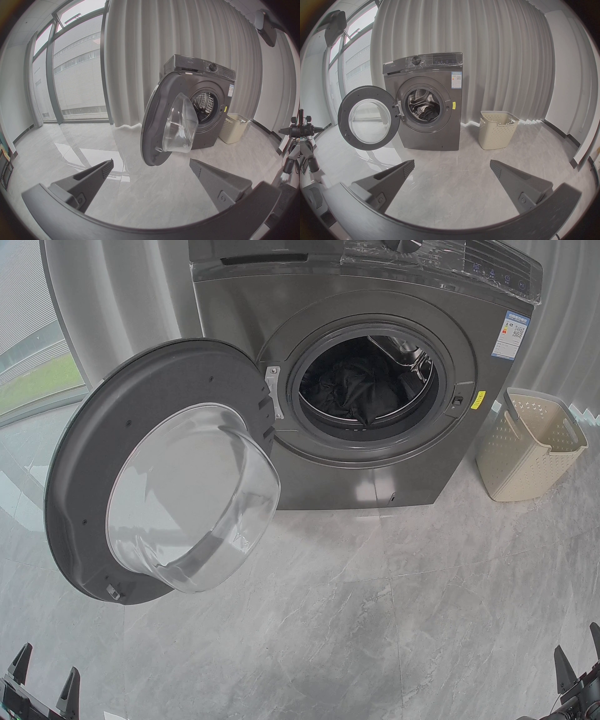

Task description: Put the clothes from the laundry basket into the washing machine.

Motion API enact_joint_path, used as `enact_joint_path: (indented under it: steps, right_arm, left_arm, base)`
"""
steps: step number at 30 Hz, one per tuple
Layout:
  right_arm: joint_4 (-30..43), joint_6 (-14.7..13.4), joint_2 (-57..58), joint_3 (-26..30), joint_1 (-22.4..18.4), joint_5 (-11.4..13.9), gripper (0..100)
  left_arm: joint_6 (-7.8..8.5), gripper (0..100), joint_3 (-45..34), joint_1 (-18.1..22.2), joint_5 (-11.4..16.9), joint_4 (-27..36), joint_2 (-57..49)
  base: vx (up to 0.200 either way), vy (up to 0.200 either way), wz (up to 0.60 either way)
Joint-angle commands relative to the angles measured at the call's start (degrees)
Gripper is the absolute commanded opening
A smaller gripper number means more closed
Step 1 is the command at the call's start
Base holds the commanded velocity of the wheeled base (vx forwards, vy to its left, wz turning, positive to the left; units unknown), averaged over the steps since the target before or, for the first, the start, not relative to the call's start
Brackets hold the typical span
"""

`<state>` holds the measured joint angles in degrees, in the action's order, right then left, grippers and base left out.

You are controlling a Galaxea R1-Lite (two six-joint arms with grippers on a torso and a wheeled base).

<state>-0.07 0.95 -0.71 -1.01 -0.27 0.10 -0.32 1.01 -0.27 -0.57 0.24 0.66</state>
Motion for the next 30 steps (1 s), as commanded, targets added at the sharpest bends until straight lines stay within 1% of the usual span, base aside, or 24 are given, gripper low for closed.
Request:
enact_joint_path:
  steps: [1,7,9,12,15,19,20,21,22,24,27,29,30]
  right_arm:
    - [-0.01,0.02,0.71,1.01,0.0,-0.01,100]
    - [0.07,-0.07,0.71,1.01,0.0,-0.36,100]
    - [0.07,-0.16,0.71,1.01,0.0,-0.36,100]
    - [0.07,-0.16,0.71,1.01,0.0,-0.36,100]
    - [0.07,-0.16,0.71,1.01,0.0,-0.45,100]
    - [0.07,-0.16,0.71,1.01,0.0,-0.45,100]
    - [0.07,-0.16,0.71,1.01,0.0,-0.45,100]
    - [0.07,-0.16,0.71,1.01,0.0,-0.45,100]
    - [0.07,-0.07,0.71,1.01,0.0,-0.45,100]
    - [0.07,-0.07,0.71,1.01,0.0,-0.45,100]
    - [0.07,-0.07,0.71,1.01,0.0,-0.45,100]
    - [0.07,-0.07,0.71,1.01,0.0,-0.45,100]
    - [0.07,-0.16,0.71,1.01,0.0,-0.45,100]
  left_arm:
    - [-0.03,100,-1.01,0.0,0.22,-0.07,-0.66]
    - [-0.03,100,-1.01,0.09,-0.22,-0.07,-0.66]
    - [0.32,100,-1.01,0.18,-0.22,-0.07,-0.66]
    - [0.14,100,-1.01,0.18,-0.22,-0.07,-0.66]
    - [0.49,100,-1.01,0.27,-0.22,-0.07,-0.66]
    - [0.49,100,-1.01,0.18,-0.13,-0.07,-0.66]
    - [0.14,100,-0.75,0.18,-0.39,-0.6,-0.66]
    - [-0.39,100,1.27,0.27,-0.66,-1.56,-0.66]
    - [-0.74,100,5.23,0.62,-1.1,-2.88,-0.13]
    - [-0.91,100,9.54,0.88,-0.83,-3.85,2.95]
    - [-0.03,100,9.97,-0.61,-0.57,-4.37,9.98]
    - [-0.12,100,10.15,-3.16,-0.39,-5.69,16.48]
    - [-0.12,100,10.24,-3.42,-0.39,-5.87,17.01]
  base:
    - [0.0,0.0,0.0]
    - [0.0,0.0,0.0]
    - [0.0,0.0,0.0]
    - [0.0,0.0,0.0]
    - [0.0,0.0,0.0]
    - [0.0,0.0,0.0]
    - [0.0,0.0,0.0]
    - [0.0,0.0,0.0]
    - [0.0,0.0,0.0]
    - [0.0,0.0,0.0]
    - [0.0,0.0,0.0]
    - [0.0,0.0,0.0]
    - [0.0,0.0,0.0]
